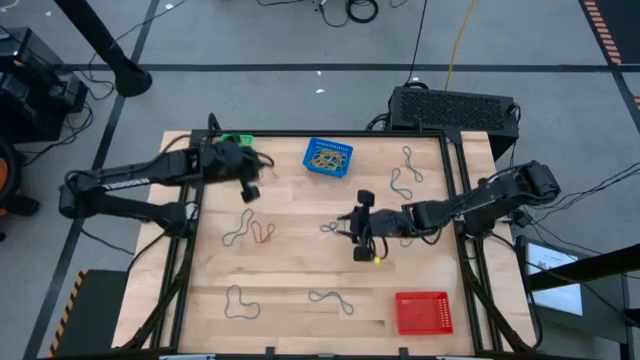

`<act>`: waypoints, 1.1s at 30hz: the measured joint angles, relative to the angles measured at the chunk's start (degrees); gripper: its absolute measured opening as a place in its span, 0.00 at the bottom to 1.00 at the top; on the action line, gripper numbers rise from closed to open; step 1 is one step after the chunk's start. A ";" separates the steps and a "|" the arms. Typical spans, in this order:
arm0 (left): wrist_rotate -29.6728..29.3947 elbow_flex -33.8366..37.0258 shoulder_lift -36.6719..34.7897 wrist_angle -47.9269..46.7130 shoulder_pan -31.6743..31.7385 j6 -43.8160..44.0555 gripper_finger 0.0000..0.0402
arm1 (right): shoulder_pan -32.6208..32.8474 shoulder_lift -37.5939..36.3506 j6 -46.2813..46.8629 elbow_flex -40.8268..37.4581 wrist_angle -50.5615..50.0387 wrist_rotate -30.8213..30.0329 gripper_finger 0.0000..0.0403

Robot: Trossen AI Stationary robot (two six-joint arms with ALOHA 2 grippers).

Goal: Sort rubber bands into baskets
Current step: Put the red rubber band into the green bin

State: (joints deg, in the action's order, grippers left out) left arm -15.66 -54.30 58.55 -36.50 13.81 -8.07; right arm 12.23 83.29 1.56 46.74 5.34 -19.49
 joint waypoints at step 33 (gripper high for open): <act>-2.92 6.79 -1.91 -2.99 35.43 3.37 0.00 | -31.00 -0.02 -14.51 0.00 -2.22 20.06 0.36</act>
State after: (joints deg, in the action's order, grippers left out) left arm -18.58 -47.51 56.64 -39.49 49.24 -4.70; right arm -18.76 83.26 -12.95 46.74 3.11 0.58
